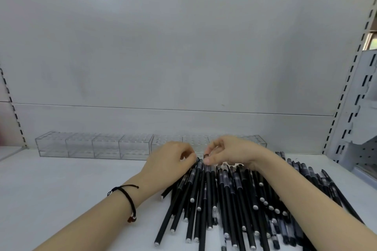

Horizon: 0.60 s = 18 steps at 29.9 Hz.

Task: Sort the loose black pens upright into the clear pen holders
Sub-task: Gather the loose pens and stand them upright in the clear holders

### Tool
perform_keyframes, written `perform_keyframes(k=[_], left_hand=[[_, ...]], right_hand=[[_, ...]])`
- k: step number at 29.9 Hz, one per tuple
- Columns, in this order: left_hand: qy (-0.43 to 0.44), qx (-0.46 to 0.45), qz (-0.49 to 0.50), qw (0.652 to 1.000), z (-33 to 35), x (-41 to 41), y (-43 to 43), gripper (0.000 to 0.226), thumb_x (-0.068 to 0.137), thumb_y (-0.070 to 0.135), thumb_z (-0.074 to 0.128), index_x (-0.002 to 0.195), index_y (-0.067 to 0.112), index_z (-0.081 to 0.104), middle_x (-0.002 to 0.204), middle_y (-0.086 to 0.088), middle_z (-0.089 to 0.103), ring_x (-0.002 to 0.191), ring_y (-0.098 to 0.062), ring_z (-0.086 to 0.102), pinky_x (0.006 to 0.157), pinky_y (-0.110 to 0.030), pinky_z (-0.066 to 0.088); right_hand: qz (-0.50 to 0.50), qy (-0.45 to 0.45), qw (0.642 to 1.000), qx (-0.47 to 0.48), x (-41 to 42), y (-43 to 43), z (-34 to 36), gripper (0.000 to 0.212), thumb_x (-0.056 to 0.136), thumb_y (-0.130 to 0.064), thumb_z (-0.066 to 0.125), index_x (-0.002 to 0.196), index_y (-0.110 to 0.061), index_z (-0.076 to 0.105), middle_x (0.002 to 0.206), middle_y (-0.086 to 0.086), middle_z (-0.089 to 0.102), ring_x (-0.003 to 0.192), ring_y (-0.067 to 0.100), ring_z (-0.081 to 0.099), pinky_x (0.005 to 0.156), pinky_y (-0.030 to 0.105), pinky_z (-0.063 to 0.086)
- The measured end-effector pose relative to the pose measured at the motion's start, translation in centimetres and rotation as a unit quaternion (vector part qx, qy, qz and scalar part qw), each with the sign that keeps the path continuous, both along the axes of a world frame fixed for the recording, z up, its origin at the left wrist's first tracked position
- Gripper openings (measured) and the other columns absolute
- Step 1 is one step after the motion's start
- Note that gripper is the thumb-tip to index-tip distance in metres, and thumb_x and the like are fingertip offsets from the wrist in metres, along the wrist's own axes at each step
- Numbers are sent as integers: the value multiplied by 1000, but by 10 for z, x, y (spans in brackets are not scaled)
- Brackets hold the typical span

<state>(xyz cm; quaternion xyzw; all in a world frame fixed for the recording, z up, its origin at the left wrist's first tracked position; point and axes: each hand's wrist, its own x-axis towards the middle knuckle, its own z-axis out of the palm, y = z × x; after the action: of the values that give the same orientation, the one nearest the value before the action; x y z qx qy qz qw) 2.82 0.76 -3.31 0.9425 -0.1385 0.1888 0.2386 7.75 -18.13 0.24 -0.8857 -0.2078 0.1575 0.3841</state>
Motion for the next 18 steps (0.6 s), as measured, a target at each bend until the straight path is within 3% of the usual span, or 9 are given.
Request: perform_keyframes(k=[3, 7, 9, 11, 14, 18], left_hand=[[38, -109, -41, 992, 4, -2, -5, 25, 96, 35, 52, 91, 18, 71, 82, 7, 70, 73, -1, 59, 73, -23, 47], [122, -265, -98, 952, 9, -9, -12, 26, 92, 34, 60, 83, 12, 68, 69, 7, 59, 51, 3, 45, 52, -11, 34], [154, -327, -107, 926, 10, -11, -15, 18, 90, 28, 65, 86, 11, 68, 71, 7, 65, 52, 3, 49, 51, -8, 35], [184, -391, -106, 896, 11, -10, -16, 10, 91, 22, 65, 89, 13, 67, 82, 1, 73, 66, -5, 57, 57, -11, 40], [210, -495, -105, 837, 13, -5, -10, 7, 94, 16, 60, 92, 12, 65, 82, -5, 73, 71, -13, 63, 67, -21, 51], [219, -602, -85, 763, 15, -1, 2, 14, 97, 14, 54, 103, 5, 63, 77, -9, 72, 64, -16, 67, 59, -25, 55]], right_hand=[[-9, 1, 992, 127, -1, 2, 3, 19, 79, -15, 78, 92, -17, 65, 70, -8, 65, 62, 6, 49, 52, 19, 32], [-40, -26, 967, 248, -1, 7, 6, 16, 81, -11, 75, 95, -17, 68, 74, -1, 67, 59, 7, 48, 53, 22, 34], [-59, -37, 959, 273, -2, 10, 5, 16, 82, -13, 74, 97, -16, 68, 76, 1, 68, 59, 8, 50, 53, 23, 36], [-69, -39, 958, 277, -2, 11, 4, 17, 84, -18, 73, 99, -16, 66, 79, 1, 70, 61, 9, 53, 52, 23, 38], [-83, -61, 971, 218, 1, 7, 1, 17, 86, -24, 71, 99, -15, 65, 82, 1, 71, 61, 8, 55, 50, 21, 40], [-90, -167, 981, -44, 7, -1, -11, 22, 82, -36, 71, 80, -14, 68, 74, -1, 70, 62, 10, 58, 54, 21, 44]])
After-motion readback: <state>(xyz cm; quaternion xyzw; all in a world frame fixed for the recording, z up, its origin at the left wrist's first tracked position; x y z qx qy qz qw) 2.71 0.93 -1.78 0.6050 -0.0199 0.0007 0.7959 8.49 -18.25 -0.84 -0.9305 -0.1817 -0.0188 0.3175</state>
